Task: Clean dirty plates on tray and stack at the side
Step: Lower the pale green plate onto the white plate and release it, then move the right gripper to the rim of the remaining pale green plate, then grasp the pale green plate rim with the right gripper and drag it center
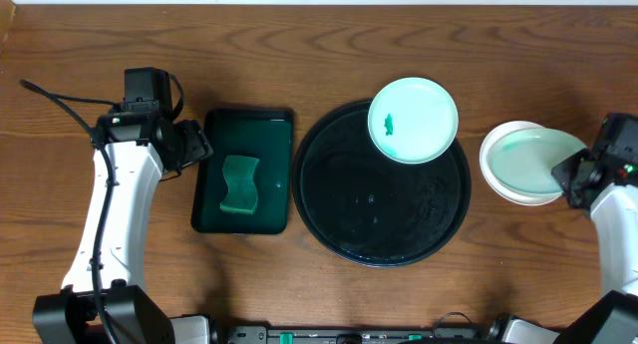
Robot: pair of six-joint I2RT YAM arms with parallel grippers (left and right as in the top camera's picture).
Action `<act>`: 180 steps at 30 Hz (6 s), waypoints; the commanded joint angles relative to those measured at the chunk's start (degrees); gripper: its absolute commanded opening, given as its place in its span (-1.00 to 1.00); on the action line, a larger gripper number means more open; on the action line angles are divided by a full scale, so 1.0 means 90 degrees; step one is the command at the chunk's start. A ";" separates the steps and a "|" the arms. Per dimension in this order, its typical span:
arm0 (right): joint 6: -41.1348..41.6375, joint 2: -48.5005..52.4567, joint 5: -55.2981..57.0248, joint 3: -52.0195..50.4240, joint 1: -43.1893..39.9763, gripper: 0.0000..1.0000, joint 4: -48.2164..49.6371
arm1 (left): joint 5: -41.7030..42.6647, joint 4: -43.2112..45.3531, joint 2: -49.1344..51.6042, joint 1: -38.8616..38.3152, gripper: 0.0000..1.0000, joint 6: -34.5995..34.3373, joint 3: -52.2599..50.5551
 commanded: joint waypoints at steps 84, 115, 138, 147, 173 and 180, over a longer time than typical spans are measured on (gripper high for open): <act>-0.4505 0.1758 -0.2395 0.2416 0.3126 0.38 0.0250 | -0.0083 -0.0024 -0.0007 0.0027 0.60 0.0017 0.0126; -0.4503 0.3487 -0.1443 0.2409 0.3082 -0.49 0.1673 | -0.0083 -0.0024 -0.0007 0.0027 0.60 0.0017 0.0126; -0.2805 0.2312 -0.1826 0.2412 0.3264 -0.97 -0.1365 | -0.0083 -0.0024 -0.0007 0.0027 0.60 0.0017 0.0126; -0.2302 0.2314 -0.2040 0.2084 0.3784 -0.97 -0.1724 | -0.0083 -0.0024 -0.0007 0.0027 0.61 0.0017 0.0126; -0.3716 0.2314 -0.2035 0.1212 0.4192 -0.86 -0.0423 | -0.0083 -0.0024 -0.0007 0.0027 0.60 0.0017 0.0126; -0.3140 0.2310 -0.1945 0.1224 0.4189 -0.50 -0.0180 | -0.0083 -0.0024 -0.0007 0.0027 0.60 0.0017 0.0126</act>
